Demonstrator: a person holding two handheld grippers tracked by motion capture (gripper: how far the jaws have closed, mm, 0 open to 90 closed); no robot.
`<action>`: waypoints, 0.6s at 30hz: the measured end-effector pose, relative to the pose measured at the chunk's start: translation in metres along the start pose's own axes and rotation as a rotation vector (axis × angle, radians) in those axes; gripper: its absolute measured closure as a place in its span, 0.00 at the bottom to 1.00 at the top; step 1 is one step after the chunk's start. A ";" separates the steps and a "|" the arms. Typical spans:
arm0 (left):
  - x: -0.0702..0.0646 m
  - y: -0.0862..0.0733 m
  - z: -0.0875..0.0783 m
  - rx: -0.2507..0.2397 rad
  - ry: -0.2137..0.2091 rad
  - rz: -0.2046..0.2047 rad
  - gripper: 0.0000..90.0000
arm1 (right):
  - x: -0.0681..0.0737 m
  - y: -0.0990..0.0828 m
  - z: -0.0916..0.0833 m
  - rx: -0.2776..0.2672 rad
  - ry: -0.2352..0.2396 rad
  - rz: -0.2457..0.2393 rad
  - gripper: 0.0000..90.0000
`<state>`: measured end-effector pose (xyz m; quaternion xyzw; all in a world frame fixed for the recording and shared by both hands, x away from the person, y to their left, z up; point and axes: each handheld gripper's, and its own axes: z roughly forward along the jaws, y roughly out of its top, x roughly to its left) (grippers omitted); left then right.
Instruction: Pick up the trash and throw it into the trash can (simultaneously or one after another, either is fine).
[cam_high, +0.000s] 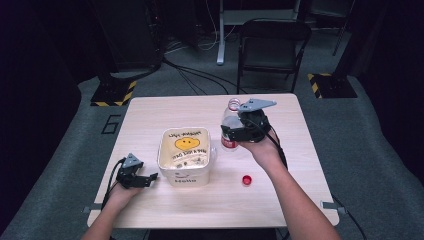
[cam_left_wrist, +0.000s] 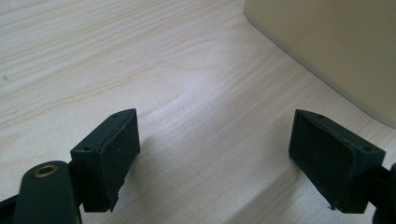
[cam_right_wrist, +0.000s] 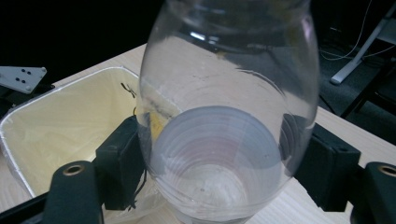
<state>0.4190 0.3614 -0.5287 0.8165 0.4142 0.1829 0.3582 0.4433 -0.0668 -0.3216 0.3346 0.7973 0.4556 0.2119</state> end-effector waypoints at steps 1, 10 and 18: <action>0.000 0.000 0.000 0.000 0.000 0.000 0.18 | 0.000 0.002 -0.001 -0.004 -0.001 -0.004 0.28; 0.000 0.000 0.000 0.000 0.000 0.003 0.18 | -0.001 0.016 -0.011 -0.026 0.000 -0.005 0.28; 0.000 0.000 0.000 0.000 0.000 0.000 0.18 | 0.001 0.028 -0.016 -0.034 0.003 -0.007 0.28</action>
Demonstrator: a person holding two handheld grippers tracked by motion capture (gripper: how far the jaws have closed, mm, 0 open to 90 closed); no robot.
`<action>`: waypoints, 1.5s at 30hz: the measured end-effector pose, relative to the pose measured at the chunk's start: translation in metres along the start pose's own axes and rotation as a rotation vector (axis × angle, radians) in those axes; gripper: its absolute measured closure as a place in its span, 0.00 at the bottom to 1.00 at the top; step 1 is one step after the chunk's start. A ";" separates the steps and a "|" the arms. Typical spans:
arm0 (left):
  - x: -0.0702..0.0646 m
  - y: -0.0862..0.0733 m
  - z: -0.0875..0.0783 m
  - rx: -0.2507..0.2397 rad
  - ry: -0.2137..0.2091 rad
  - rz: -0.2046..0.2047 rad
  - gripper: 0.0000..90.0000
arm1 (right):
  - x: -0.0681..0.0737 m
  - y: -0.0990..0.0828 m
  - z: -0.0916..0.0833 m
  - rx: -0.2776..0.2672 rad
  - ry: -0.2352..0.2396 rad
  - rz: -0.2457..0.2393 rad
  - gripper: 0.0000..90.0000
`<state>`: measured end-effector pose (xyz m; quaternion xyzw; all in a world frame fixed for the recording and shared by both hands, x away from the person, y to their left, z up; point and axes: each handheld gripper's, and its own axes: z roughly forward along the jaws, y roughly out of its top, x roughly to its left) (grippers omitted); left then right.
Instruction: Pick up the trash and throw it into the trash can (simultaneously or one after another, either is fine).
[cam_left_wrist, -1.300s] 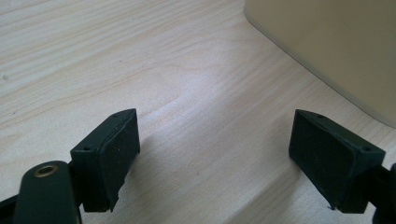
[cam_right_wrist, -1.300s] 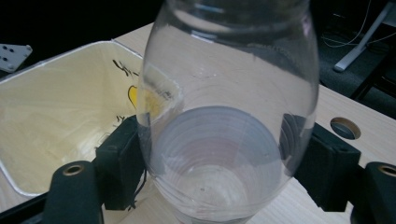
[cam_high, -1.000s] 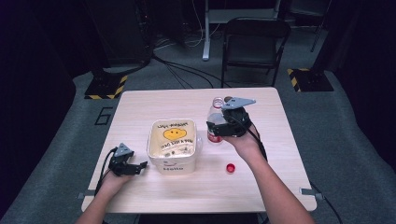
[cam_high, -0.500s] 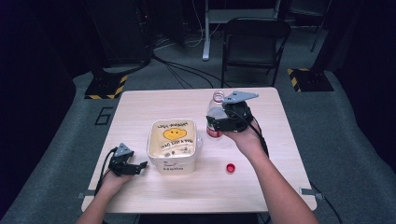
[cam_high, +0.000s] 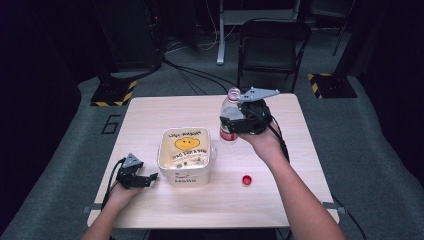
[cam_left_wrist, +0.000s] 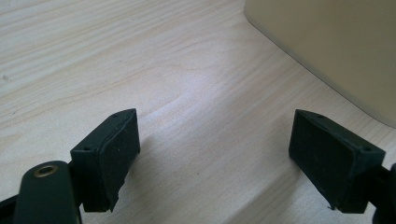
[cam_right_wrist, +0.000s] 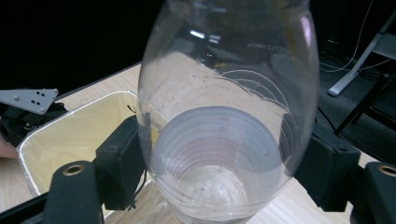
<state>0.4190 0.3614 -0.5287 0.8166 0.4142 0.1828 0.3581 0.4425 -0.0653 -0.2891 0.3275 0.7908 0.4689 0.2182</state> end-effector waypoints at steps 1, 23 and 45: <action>0.000 0.000 0.000 -0.001 0.000 0.000 0.18 | 0.000 0.004 0.000 -0.001 0.005 -0.008 0.28; -0.001 0.000 0.000 -0.007 -0.003 -0.015 0.18 | 0.028 0.035 0.018 -0.026 0.072 -0.059 0.28; -0.001 0.000 0.001 -0.011 0.000 -0.013 0.18 | 0.059 0.044 0.045 -0.023 0.144 -0.078 0.28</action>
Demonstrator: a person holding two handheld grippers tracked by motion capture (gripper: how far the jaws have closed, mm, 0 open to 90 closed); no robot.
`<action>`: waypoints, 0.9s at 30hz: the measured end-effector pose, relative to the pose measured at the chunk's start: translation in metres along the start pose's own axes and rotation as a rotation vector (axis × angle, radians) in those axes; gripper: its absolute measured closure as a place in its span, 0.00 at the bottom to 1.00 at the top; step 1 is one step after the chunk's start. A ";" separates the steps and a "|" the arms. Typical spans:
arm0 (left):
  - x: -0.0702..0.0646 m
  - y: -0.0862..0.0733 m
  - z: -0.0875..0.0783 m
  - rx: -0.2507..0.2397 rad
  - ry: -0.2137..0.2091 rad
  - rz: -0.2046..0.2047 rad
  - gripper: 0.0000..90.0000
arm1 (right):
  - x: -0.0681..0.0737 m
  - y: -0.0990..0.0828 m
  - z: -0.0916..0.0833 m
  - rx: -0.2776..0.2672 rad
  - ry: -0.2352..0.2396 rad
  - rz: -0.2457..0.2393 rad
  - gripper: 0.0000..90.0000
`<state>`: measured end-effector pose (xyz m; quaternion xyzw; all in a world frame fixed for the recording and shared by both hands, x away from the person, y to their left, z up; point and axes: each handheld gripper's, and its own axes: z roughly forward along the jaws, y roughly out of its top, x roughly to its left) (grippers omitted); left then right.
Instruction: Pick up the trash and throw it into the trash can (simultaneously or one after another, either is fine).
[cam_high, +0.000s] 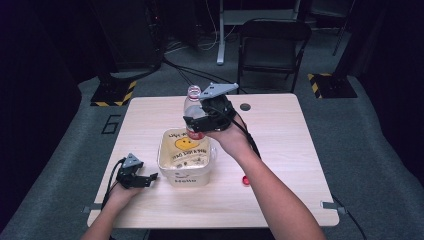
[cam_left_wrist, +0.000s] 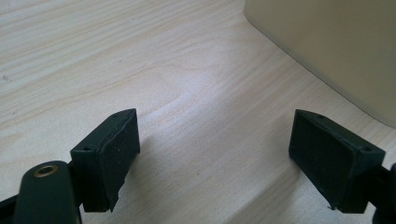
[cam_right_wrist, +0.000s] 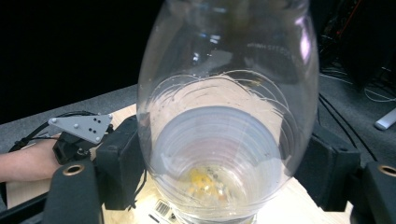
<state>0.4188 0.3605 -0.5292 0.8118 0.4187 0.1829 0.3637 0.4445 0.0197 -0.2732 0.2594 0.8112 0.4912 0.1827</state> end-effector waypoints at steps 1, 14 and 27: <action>0.000 0.000 0.000 0.000 0.001 0.002 0.18 | 0.000 0.000 0.002 -0.001 0.002 -0.004 0.28; 0.000 0.000 0.000 -0.002 -0.001 -0.005 0.18 | 0.005 -0.009 0.021 0.029 0.009 -0.011 0.28; 0.001 0.000 0.000 0.003 0.001 0.012 0.18 | 0.003 -0.026 0.043 0.082 -0.008 0.004 0.28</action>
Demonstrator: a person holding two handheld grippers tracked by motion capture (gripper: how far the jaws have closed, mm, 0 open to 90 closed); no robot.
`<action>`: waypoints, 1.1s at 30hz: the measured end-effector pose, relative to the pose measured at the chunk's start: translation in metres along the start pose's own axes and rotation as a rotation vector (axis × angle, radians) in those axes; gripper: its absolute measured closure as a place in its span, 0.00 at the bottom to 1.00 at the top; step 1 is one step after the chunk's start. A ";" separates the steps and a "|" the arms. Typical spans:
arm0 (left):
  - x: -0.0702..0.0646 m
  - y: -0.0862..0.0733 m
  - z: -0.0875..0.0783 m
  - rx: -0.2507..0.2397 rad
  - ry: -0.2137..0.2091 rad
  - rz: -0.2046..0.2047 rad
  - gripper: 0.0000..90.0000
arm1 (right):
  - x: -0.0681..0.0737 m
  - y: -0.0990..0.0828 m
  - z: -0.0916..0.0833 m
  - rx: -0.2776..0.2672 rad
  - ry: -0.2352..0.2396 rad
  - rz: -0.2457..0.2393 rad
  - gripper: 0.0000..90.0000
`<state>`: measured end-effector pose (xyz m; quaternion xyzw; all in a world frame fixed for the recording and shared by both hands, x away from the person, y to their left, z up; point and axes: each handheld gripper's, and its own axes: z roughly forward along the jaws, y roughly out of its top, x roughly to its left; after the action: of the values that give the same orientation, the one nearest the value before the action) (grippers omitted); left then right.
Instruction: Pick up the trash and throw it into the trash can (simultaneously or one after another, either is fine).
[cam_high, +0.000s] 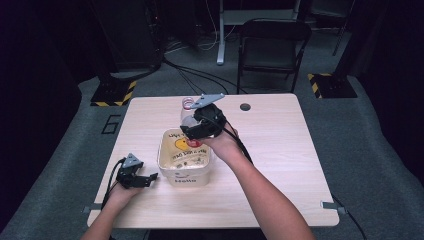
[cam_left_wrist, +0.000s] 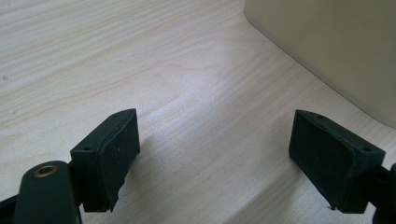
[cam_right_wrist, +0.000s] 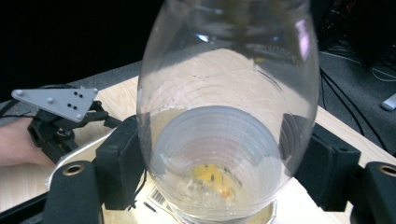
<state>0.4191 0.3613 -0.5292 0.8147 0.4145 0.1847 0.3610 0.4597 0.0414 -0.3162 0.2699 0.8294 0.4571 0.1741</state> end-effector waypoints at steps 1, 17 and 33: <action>0.000 0.000 0.000 0.003 -0.001 0.000 0.18 | -0.001 -0.002 0.002 0.000 0.002 -0.004 0.28; 0.000 0.000 0.000 0.002 -0.001 0.000 0.18 | -0.006 -0.032 0.022 0.026 0.004 0.015 0.28; 0.000 0.000 0.000 0.000 0.001 -0.001 0.18 | -0.005 -0.054 0.042 0.074 -0.017 0.012 0.27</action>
<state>0.4191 0.3612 -0.5292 0.8145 0.4149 0.1848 0.3610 0.4702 0.0424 -0.3840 0.2850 0.8425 0.4250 0.1683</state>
